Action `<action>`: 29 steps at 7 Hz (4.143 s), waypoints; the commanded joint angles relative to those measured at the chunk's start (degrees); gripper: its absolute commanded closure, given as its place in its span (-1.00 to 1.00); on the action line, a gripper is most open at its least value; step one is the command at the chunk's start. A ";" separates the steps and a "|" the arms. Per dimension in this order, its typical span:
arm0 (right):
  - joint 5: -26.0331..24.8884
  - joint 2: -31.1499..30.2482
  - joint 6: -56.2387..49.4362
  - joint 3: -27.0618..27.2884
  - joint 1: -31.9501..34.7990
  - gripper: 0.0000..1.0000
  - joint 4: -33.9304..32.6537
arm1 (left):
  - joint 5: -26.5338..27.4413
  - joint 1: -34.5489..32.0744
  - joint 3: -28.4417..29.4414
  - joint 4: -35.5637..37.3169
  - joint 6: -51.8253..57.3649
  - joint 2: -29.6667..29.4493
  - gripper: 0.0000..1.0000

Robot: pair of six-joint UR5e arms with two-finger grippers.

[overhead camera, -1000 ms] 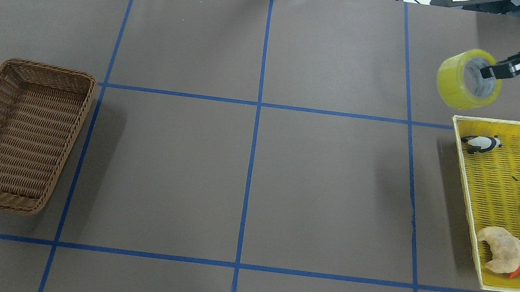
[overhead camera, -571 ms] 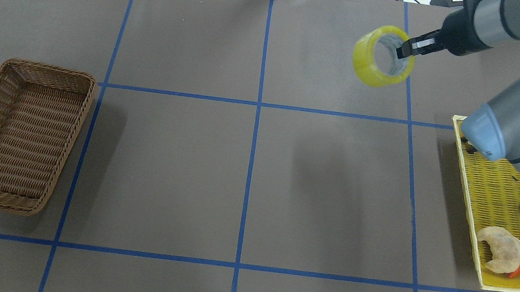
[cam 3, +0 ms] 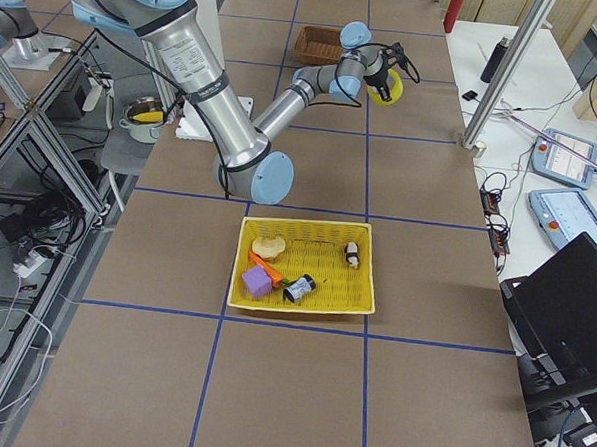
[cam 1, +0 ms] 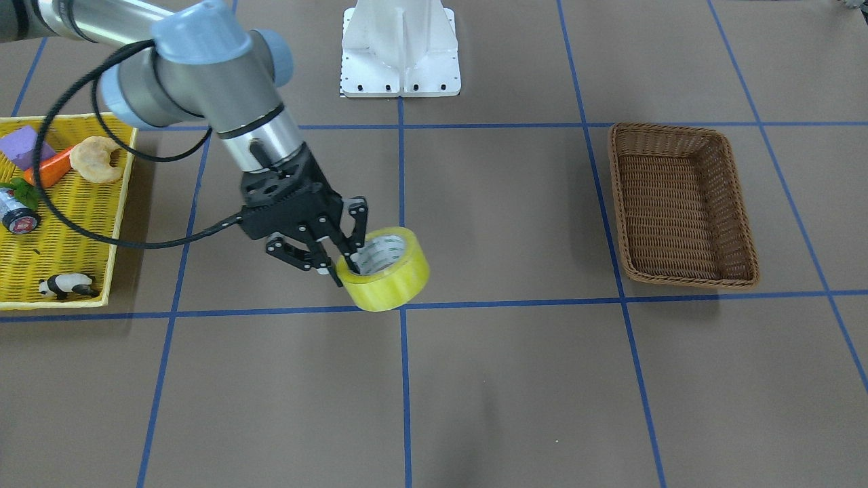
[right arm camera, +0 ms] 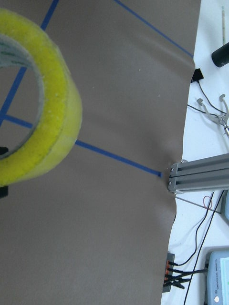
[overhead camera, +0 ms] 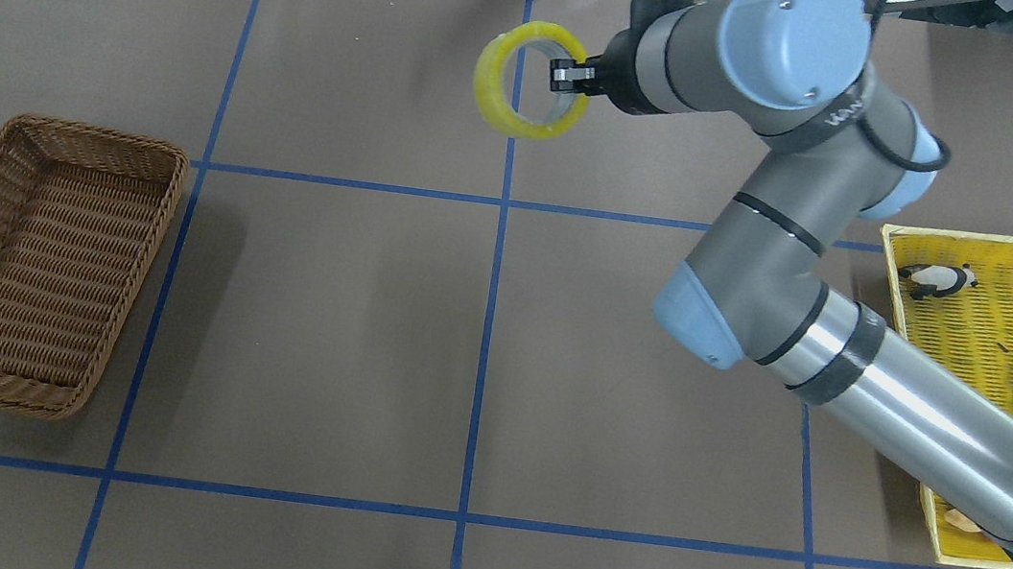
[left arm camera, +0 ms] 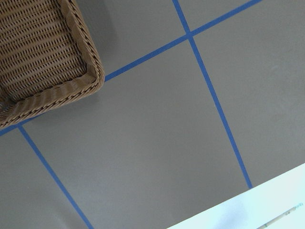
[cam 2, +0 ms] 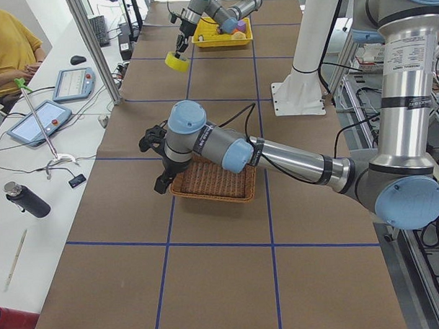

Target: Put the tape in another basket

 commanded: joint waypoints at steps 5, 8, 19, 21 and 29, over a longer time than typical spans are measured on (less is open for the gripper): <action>-13.55 15.21 6.01 -14.04 -8.35 1.00 3.66 | -12.14 12.79 7.73 -8.34 -13.71 -16.77 -0.98; -13.47 15.38 6.01 -13.87 -8.70 1.00 3.94 | -11.27 18.86 10.64 -25.09 -35.65 -23.72 -1.00; -13.73 13.18 5.92 -13.08 -11.17 1.00 15.36 | -0.18 26.88 13.01 -47.47 -59.28 -24.79 -0.99; -13.82 13.10 5.92 -12.29 -11.61 1.00 16.85 | -0.18 26.97 13.19 -47.47 -59.28 -24.79 -0.98; -13.29 3.30 6.98 -3.11 -12.92 -1.00 24.51 | -0.18 28.72 13.10 -47.47 -59.11 -24.70 1.00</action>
